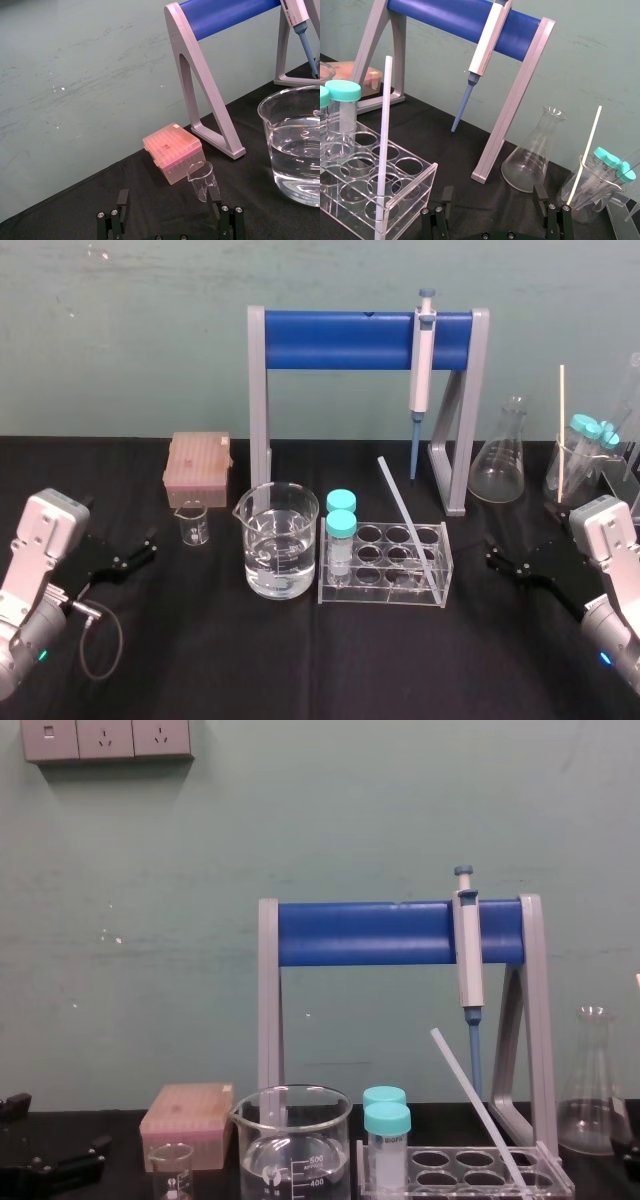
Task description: Pick up the stirring rod with one hand, then place it down.
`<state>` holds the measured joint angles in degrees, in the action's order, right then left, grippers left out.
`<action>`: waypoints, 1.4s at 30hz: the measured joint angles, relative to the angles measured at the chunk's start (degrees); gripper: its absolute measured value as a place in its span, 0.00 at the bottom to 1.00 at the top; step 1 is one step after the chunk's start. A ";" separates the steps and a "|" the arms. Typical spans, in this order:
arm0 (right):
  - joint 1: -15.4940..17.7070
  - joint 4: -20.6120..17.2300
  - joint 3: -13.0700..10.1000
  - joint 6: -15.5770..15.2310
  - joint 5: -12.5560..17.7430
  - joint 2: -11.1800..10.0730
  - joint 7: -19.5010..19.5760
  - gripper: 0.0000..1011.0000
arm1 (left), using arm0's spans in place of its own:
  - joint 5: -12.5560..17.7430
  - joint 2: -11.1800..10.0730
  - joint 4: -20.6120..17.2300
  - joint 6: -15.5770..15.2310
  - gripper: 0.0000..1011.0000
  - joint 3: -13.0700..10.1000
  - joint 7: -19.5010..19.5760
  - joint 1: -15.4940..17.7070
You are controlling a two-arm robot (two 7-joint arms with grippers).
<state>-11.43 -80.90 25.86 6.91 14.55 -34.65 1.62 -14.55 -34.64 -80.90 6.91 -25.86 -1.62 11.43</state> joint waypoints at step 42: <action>0.00 0.00 0.00 -0.01 0.00 0.00 0.00 0.99 | 0.00 0.00 0.00 0.00 0.99 0.00 0.00 0.00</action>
<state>-11.43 -80.90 25.86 6.90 14.55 -34.65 1.62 -14.55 -34.65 -80.90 6.90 -25.86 -1.62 11.43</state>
